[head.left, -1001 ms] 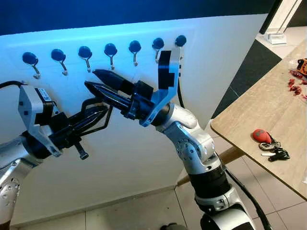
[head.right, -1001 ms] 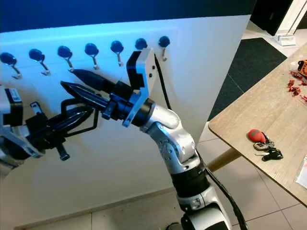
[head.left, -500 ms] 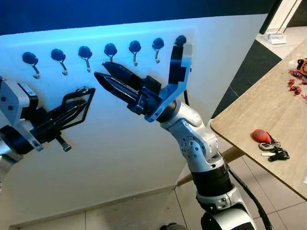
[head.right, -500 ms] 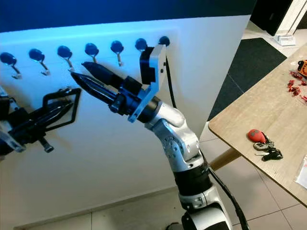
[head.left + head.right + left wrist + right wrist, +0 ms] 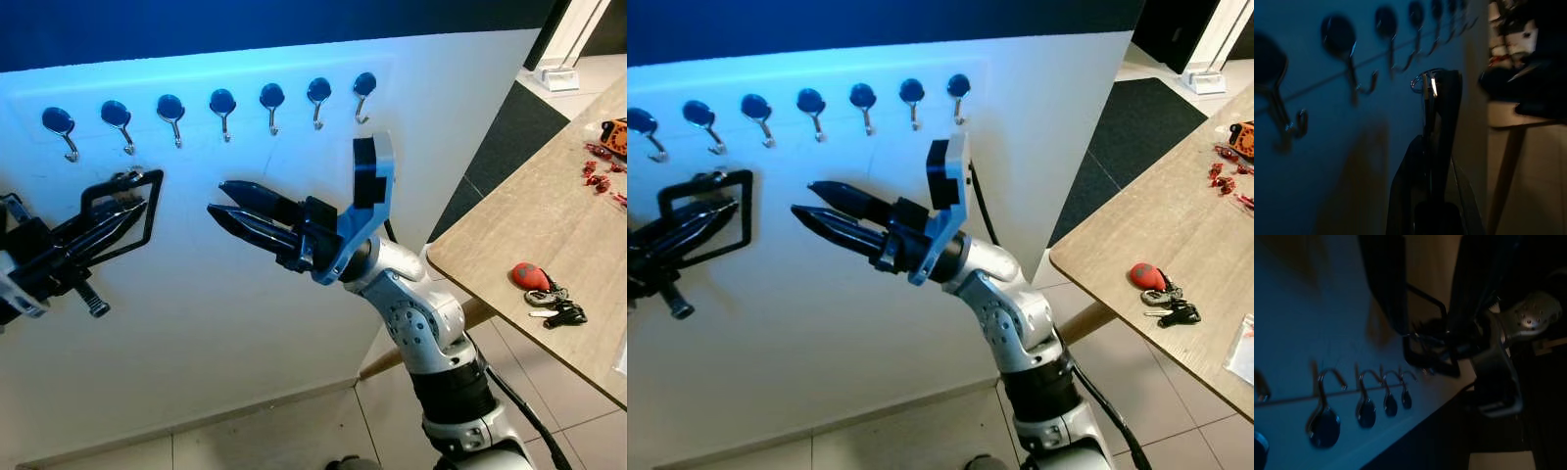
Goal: Hang keys on a hook
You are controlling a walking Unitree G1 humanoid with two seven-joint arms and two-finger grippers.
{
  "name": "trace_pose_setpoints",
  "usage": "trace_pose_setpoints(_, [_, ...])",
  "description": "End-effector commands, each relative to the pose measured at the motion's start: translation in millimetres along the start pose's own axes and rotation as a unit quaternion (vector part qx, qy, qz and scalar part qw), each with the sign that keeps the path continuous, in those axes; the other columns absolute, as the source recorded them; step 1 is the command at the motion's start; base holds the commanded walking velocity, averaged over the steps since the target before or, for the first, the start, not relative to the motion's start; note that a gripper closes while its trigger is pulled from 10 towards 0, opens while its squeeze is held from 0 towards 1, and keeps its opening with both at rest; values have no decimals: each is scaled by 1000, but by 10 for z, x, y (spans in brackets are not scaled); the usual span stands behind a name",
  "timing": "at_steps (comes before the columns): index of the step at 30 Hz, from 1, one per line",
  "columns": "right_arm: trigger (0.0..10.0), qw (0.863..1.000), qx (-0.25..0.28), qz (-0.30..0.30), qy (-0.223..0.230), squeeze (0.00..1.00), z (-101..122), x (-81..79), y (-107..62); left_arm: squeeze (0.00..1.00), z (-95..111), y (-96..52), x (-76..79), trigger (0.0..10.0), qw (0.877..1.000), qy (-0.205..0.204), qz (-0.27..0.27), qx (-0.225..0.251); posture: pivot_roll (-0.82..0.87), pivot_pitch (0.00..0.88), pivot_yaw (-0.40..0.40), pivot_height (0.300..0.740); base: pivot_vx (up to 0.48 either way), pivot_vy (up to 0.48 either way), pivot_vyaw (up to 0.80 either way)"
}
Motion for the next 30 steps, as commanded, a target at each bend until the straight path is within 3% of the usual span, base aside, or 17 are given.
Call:
trace_pose_setpoints(1, [0,1000,-14,-1,14,0,-92,5,-45,0,105,-21,59,10000,1000,13,-27,-3,7,77,-21,740,0,0,0])
trace_pose_setpoints(4, [0,1000,-17,-3,16,0,-108,9,-59,0,105,-24,67,10000,999,14,-30,-5,10,78,-23,740,0,0,0])
trace_pose_setpoints(5, [1804,1000,-20,-5,16,0,-122,14,-70,0,112,-20,50,10000,1000,19,-23,-6,9,78,-22,740,0,0,0])
trace_pose_setpoints(7, [1804,1000,-21,-7,15,0,-128,18,-75,0,116,-17,41,10000,1000,22,-20,-5,9,78,-22,740,0,0,0])
trace_pose_setpoints(8, [5176,1000,-22,-8,14,0,-133,21,-78,0,124,-18,30,10000,1000,24,-15,-4,9,78,-22,740,0,0,0])
trace_pose_setpoints(9, [7922,1000,-23,-8,14,0,-138,25,-80,0,132,-17,16,10000,1000,27,-10,-1,9,78,-22,740,0,0,0])
trace_pose_setpoints(10, [10000,1000,-25,-9,14,0,-146,26,-81,0,142,-8,-10,10000,1000,31,-1,2,9,79,-22,740,0,0,0])
trace_pose_setpoints(12, [10000,1000,-27,-9,13,0,-152,26,-83,0,151,-3,-27,10000,999,34,4,4,9,79,-22,740,0,0,0])
trace_pose_setpoints(16, [10000,999,-47,-12,14,0,-263,31,-111,0,162,72,-210,10000,998,39,54,15,6,82,-22,740,0,0,0])
trace_pose_setpoints(23, [10000,991,-130,-22,7,0,-637,21,-322,0,156,46,-273,10000,997,42,65,13,3,86,-19,740,0,0,0])
trace_pose_setpoints(30, [10000,988,-148,-39,10,0,-733,54,-414,0,110,-4,-277,10000,997,35,66,1,-1,92,-11,740,0,0,0])
Point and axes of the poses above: a point about 5 cm out from each wrist's last joint towards the gripper, its own y axis pointing out of the wrist towards the gripper, its own z axis along the axis of the wrist's last joint, x = y × z, the point moved 5 cm from there along y, pointing out of the wrist towards the gripper, and after that the axes turned 2 degrees about y, right-handed, at the moved point
